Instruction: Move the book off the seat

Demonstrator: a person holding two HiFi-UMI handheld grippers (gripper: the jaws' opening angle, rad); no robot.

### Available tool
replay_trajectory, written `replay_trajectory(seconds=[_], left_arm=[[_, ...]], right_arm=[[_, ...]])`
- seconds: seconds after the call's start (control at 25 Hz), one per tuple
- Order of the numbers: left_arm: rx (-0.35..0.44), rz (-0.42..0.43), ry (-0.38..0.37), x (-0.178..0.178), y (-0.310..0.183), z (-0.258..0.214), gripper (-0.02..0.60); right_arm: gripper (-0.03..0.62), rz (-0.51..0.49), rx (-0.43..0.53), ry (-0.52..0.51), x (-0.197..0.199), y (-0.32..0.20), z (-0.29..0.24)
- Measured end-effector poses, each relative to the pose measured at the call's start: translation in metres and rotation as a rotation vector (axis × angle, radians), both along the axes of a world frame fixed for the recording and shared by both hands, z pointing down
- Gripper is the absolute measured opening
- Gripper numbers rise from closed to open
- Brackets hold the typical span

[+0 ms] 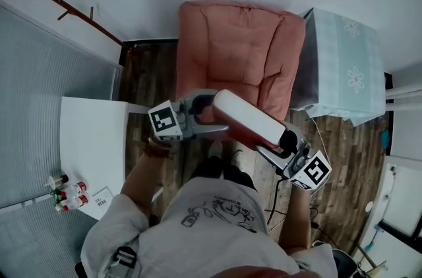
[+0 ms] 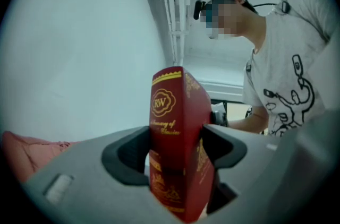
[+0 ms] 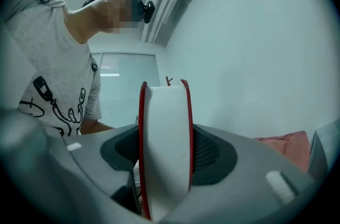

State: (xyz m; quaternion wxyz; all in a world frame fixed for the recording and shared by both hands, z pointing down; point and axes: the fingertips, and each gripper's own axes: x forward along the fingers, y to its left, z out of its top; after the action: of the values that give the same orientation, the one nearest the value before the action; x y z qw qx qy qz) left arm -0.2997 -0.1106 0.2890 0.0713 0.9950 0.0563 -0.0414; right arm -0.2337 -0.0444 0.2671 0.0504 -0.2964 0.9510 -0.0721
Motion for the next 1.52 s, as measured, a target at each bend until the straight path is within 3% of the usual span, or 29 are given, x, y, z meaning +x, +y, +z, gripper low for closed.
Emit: replay_trajectory(seconds=[0.4,0.76,1.12,1.52], left_arm=[[0.014,-0.098,0.051,-0.021,0.004,-0.055,0.307],[-0.003,-0.108,0.047,-0.026,0.002,-0.057,0.307],[-0.023,-0.016,0.047,-0.009,0.016,-0.052,0.307],[-0.041,0.186,0.052,0.049,0.054,-0.051,0.307]], right_arm=[[0.252,-0.048,0.071,0.002,-0.014,-0.003,-0.059],[0.252,-0.046,0.084,-0.001,-0.019,-0.006,-0.065],[0.252,0.05,0.082,0.024,-0.008,0.014,-0.063],[0.252,0.26,0.071,0.018,0.036,0.064,-0.063]])
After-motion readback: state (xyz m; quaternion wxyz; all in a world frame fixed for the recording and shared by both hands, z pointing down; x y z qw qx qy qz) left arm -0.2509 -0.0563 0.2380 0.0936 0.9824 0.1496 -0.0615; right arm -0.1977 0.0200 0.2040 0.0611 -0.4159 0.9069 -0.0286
